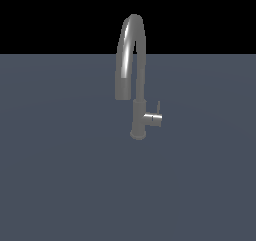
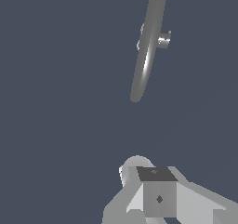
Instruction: Turn on the faucet by rotating a designated handle.
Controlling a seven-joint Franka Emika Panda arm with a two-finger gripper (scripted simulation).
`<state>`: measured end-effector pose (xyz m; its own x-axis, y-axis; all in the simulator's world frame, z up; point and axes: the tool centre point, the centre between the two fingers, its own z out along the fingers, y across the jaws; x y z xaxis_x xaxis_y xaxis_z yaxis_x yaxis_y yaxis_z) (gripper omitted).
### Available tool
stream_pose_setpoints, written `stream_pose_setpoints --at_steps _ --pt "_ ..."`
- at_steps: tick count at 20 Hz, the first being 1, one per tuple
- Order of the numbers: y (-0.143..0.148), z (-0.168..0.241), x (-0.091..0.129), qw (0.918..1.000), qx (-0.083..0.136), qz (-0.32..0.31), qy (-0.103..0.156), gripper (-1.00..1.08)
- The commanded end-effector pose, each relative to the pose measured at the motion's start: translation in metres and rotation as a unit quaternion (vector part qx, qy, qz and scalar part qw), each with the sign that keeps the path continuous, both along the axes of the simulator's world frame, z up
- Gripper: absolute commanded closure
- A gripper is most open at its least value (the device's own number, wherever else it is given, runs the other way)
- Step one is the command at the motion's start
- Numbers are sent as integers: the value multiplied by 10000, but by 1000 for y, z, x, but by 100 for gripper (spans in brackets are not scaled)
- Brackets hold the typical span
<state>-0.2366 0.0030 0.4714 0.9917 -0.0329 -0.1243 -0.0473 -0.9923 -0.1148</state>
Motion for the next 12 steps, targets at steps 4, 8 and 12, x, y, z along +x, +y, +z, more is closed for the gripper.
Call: stream_pose_setpoints --at_steps 4,8,12 --pt "-3 -6 26 9984 317 -366 283 108" --pt "-7 -12 49 9942 611 -702 542 108" --pt "-13 -21 73 9870 915 -1048 808 108"
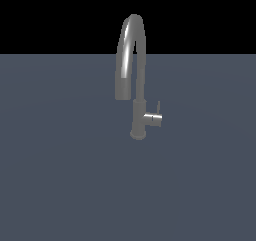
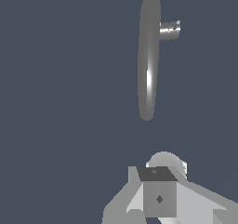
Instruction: Turn on the faucet by rotating a designated handle.
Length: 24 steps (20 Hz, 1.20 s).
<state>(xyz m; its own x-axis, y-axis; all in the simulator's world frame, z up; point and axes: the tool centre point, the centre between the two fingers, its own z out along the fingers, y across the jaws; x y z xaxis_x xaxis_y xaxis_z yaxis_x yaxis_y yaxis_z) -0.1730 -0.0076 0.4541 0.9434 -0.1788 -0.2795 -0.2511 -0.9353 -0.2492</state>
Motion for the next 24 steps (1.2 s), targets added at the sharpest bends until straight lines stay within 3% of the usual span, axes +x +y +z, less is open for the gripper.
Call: stream_pose_setpoints --at_steps 1,7,13,19,24 --pt "-4 -6 15 9994 195 -225 171 108" --pt "-15 -22 49 9930 676 -768 588 108" --pt "-28 -44 82 9789 1177 -1325 1017 108" --pt "-44 -70 113 9560 1699 -1897 1459 108" --pt "-58 -98 136 9287 2154 -2391 1841 108"
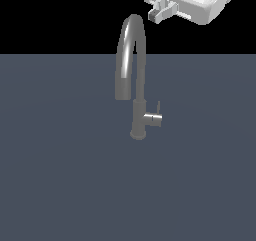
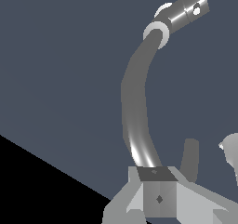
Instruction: Turn on the faucet by rotating a designated handle.
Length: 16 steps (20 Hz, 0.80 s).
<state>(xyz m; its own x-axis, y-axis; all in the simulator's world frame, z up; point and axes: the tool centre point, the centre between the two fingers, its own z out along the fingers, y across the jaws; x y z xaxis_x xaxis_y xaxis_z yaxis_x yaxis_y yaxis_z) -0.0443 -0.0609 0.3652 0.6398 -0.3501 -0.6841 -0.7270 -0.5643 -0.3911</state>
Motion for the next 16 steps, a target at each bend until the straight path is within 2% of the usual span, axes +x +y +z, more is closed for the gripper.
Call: stream_pose_setpoints --at_steps 1,5,9,13,16 --pt "-7 -15 11 9991 252 -273 208 108" --pt "-19 -41 28 9934 675 -732 562 108" --pt "-30 -72 42 9818 1119 -1216 934 108" --pt "-40 -105 53 9638 1570 -1708 1315 108" --pt "-45 -132 58 9458 1909 -2081 1604 108"
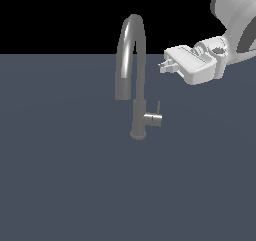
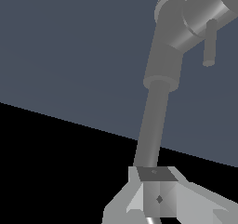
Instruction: Turn on the faucet by rotating a designated handle.
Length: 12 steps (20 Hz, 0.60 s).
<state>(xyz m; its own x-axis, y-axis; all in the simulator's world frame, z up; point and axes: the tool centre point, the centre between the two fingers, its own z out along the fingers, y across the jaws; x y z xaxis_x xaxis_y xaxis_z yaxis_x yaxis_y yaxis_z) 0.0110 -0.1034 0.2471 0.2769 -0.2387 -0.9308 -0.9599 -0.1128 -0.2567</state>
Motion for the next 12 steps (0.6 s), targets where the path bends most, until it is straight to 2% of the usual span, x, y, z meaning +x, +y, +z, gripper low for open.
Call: stream_pose_setpoints --at_steps 1,6,12 --pt "-4 -22 5 9987 301 -326 252 108" --pt "-8 -61 8 9906 800 -875 681 108" --pt "-8 -94 8 9785 1207 -1320 1030 108"
